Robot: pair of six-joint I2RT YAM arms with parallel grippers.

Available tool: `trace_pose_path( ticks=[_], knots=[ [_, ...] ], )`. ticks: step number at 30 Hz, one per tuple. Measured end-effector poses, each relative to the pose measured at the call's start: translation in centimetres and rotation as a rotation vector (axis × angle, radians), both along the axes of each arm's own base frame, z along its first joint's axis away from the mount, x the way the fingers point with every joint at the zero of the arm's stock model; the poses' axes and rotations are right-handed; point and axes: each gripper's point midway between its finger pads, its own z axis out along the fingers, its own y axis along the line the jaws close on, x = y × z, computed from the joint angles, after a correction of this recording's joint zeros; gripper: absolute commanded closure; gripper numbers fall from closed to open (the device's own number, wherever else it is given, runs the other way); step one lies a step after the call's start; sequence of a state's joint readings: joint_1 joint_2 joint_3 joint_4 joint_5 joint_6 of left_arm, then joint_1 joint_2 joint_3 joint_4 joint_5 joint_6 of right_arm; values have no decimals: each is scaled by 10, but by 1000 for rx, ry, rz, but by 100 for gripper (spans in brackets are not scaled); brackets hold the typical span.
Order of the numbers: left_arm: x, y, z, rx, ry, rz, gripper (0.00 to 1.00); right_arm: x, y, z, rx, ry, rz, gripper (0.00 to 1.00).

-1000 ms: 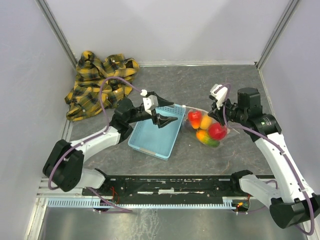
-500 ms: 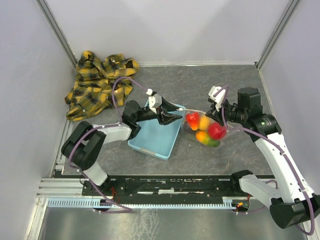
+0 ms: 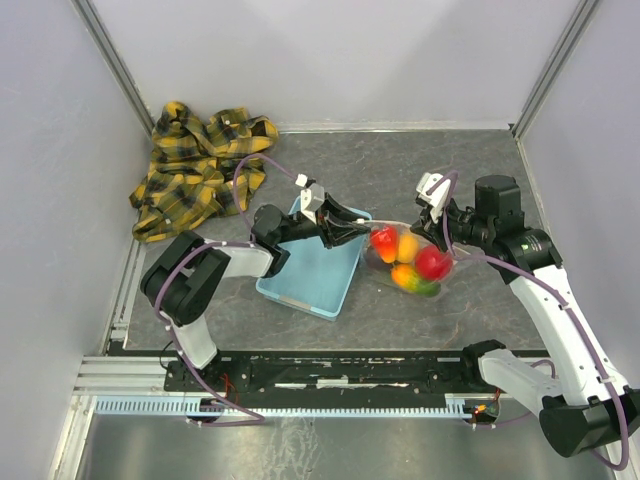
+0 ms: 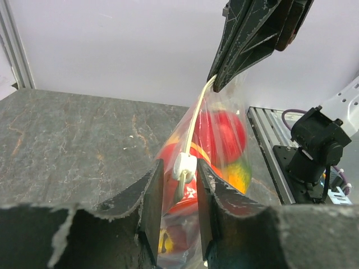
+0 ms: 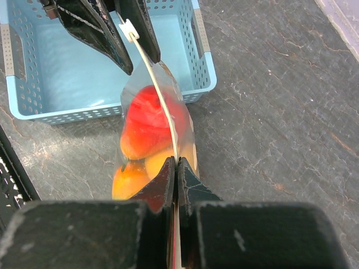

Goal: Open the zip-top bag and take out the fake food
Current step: Unzip the zipper food storage bag at the center of the board.

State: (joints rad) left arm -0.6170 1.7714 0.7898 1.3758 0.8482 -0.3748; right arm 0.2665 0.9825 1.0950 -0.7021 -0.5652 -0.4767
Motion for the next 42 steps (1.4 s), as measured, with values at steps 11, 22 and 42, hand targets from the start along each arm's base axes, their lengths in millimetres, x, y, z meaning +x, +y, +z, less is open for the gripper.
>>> trace_pose_path(
  ticks=[11, 22, 42],
  knots=[
    [-1, 0, -10, 10, 21, 0, 59, 1, 0, 1, 2, -7, 0, 96],
    [9, -1, -23, 20, 26, 39, 47, 1, 0, 2, 2, -9, 0, 96],
    [17, -4, -38, 1, -4, 65, 93, 0, 0, -1, 2, -8, 0, 97]
  ],
)
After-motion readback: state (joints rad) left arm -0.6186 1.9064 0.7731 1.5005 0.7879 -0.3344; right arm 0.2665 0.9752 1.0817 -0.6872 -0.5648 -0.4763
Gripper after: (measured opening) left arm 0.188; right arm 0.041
